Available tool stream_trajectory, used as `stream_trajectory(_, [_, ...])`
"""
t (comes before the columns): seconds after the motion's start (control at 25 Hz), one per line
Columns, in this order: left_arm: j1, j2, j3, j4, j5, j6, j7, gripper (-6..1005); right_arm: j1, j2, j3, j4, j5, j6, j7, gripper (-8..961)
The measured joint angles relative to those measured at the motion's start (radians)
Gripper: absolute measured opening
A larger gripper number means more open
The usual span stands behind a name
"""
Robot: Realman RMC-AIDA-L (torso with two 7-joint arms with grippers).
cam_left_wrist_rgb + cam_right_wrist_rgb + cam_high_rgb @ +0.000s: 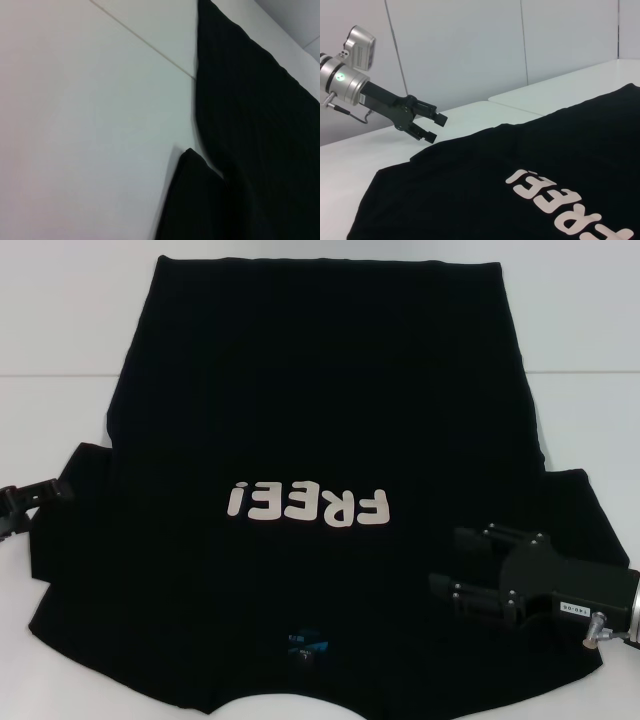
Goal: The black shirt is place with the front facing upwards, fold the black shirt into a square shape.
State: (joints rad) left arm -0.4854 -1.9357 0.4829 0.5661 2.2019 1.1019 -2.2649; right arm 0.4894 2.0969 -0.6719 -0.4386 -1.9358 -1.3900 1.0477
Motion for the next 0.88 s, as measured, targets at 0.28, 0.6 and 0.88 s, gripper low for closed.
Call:
stream_trajectory(0.28, [0.006,-0.002,-0.006,0.0,-0.007,-0.02,0.002,937,0.001,0.0,0.0,0.0,0.0,0.0,0.001,790])
stream_trajectory(0.6, [0.008,-0.005,-0.001,0.0,-0.004,-0.026,0.002,938,0.0,0.0,0.0,0.0,0.0,-0.001,0.002,791])
stream_trajectory(0.88, [0.01,-0.008,0.0,0.0,-0.002,-0.02,0.002,938,-0.002,0.0,0.0,0.0,0.0,-0.002,0.002,791])
